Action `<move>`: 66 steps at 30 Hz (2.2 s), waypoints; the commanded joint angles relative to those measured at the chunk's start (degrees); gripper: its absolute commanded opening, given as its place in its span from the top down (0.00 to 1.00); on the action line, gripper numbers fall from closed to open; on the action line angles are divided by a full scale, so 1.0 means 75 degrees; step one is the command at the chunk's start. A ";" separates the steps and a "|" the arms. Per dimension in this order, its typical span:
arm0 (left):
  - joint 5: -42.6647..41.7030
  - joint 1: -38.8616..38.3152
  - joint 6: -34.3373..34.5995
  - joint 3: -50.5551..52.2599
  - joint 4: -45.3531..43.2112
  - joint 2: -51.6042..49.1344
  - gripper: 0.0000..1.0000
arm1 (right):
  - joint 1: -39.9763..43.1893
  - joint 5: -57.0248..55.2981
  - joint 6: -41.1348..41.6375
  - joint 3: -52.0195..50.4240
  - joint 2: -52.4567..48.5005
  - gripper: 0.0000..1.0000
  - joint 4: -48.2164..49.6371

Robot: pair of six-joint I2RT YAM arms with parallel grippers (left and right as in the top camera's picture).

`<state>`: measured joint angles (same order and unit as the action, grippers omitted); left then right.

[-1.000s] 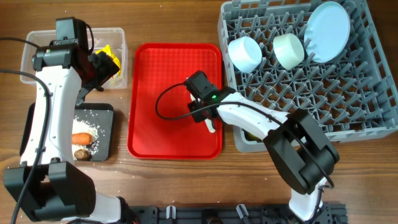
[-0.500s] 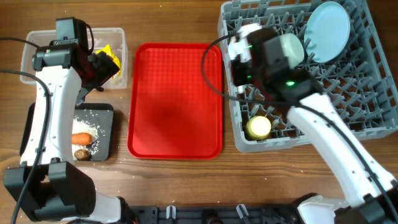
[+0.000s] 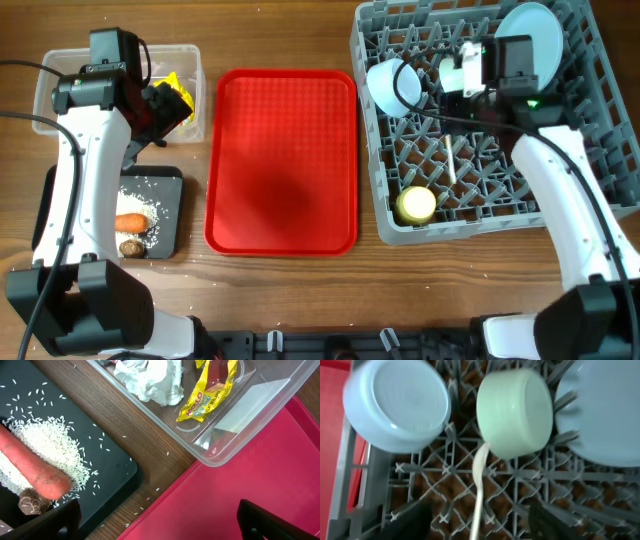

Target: Sort waste into correct bins and load items into the dishwasher rack

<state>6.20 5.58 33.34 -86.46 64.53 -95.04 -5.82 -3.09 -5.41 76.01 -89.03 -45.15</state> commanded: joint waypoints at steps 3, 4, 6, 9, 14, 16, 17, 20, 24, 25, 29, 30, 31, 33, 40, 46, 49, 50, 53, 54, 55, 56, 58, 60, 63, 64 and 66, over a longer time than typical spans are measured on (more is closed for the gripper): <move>0.0102 -0.0029 0.0073 0.0035 0.0006 -0.0079 0.00 | 0.0003 0.0463 0.0347 -0.0035 -0.0172 0.17 -0.0326; 0.0099 -0.0029 0.0073 0.0035 0.0006 -0.0079 0.00 | 0.0000 0.0868 0.0361 -0.0017 -0.0117 0.15 -0.0286; 0.0099 -0.0029 0.0073 0.0035 0.0006 -0.0079 0.00 | 0.0000 0.1594 0.0621 0.0184 0.0160 0.00 -0.0207; 0.0102 -0.0029 0.0073 0.0035 0.0006 -0.0079 0.00 | 0.0000 0.1886 0.1174 0.0828 0.0892 0.00 -0.0300; 0.0099 -0.0029 0.0073 0.0035 0.0003 -0.0079 0.00 | 0.0003 0.1827 0.4036 0.1364 0.2620 0.00 -0.0350; 0.0099 -0.0029 0.0073 0.0035 0.0006 -0.0079 0.00 | 0.0003 0.1478 0.3926 0.1361 0.3086 0.01 -0.0766; 0.0102 -0.0029 0.0073 0.0035 0.0006 -0.0079 0.00 | 0.0003 0.1288 0.3917 0.1361 0.3232 0.00 -0.0836; 0.0102 -0.0029 0.0073 0.0035 0.0006 -0.0079 0.00 | 0.0003 0.0493 0.3914 0.1352 0.3462 0.00 -0.1358; 0.0099 -0.0029 0.0073 0.0035 0.0006 -0.0079 0.00 | 0.0154 -0.0335 0.3477 0.0766 0.3727 0.00 -0.1568; 0.0099 -0.0029 0.0073 0.0035 0.0006 -0.0079 0.00 | 0.0230 -0.0338 0.3442 0.0265 0.4065 0.00 -0.1212; 0.0102 -0.0029 0.0073 0.0035 0.0006 -0.0079 0.00 | 0.0370 -0.0099 0.2996 -0.2702 0.6225 0.00 0.1338; 0.0099 -0.0029 0.0073 0.0035 0.0006 -0.0079 0.00 | 0.0423 0.0064 0.3002 -0.3453 0.6851 0.00 0.1836; 0.0099 -0.0029 0.0073 0.0035 0.0003 -0.0079 0.00 | 0.0493 0.0242 0.2999 -0.4275 0.7530 0.00 0.2349; 0.0099 -0.0029 0.0073 0.0035 0.0006 -0.0079 0.00 | 0.0662 0.0431 0.3002 -0.5834 0.8778 0.00 0.3252; 0.0099 -0.0029 0.0073 0.0035 0.0006 -0.0079 0.00 | 0.0697 0.0420 0.2952 -0.9180 1.1240 0.00 0.5388; 0.0099 -0.0029 0.0076 0.0035 0.0003 -0.0079 0.00 | 0.0804 0.0411 0.2815 -0.9824 1.1849 0.00 0.5473; 0.0099 -0.0029 0.0073 0.0035 0.0006 -0.0079 0.00 | 0.0804 0.0420 0.2605 -0.9830 1.1849 0.00 0.5493; 0.0099 -0.0029 0.0073 0.0035 0.0006 -0.0079 0.00 | 0.0804 0.0417 0.2602 -0.9856 1.1849 0.00 0.5569; 0.0099 -0.0029 0.0073 0.0035 0.0006 -0.0079 0.00 | 0.0804 0.0443 0.2600 -1.0098 1.1846 0.00 0.6094; 0.0099 -0.0029 0.0073 0.0035 0.0006 -0.0079 0.00 | 0.0804 0.0443 0.2602 -1.0095 1.1844 0.00 0.6079; 0.0099 -0.0029 0.0073 0.0035 0.0006 -0.0079 0.00 | 0.0804 0.0443 0.2600 -1.0095 1.1844 0.00 0.6076; 0.0099 -0.0029 0.0073 0.0035 0.0006 -0.0079 0.00 | 0.0801 0.0443 0.2602 -1.0095 1.1844 0.00 0.6076; 0.0099 -0.0029 0.0073 0.0035 0.0006 -0.0079 0.00 | 0.0804 0.0443 0.2602 -1.0095 1.1844 0.00 0.6076; 0.0099 -0.0029 0.0073 0.0035 0.0006 -0.0079 0.00 | 0.0801 0.0443 0.2602 -1.0095 1.1844 0.00 0.6076; 0.0099 -0.0029 0.0073 0.0035 0.0006 -0.0079 0.00 | 0.0804 0.0443 0.2605 -1.0095 1.1844 0.00 0.6076; 0.0099 -0.0029 0.0073 0.0035 0.0006 -0.0079 0.00 | 0.0804 0.0443 0.2602 -1.0095 1.1844 0.00 0.6076; 0.0099 -0.0029 0.0073 0.0035 0.0006 -0.0079 0.00 | 0.0801 0.0443 0.2602 -1.0095 1.1844 0.00 0.6076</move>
<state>6.20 5.58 33.34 -86.41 64.53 -95.22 -0.05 -0.86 14.85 0.54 -1.10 0.08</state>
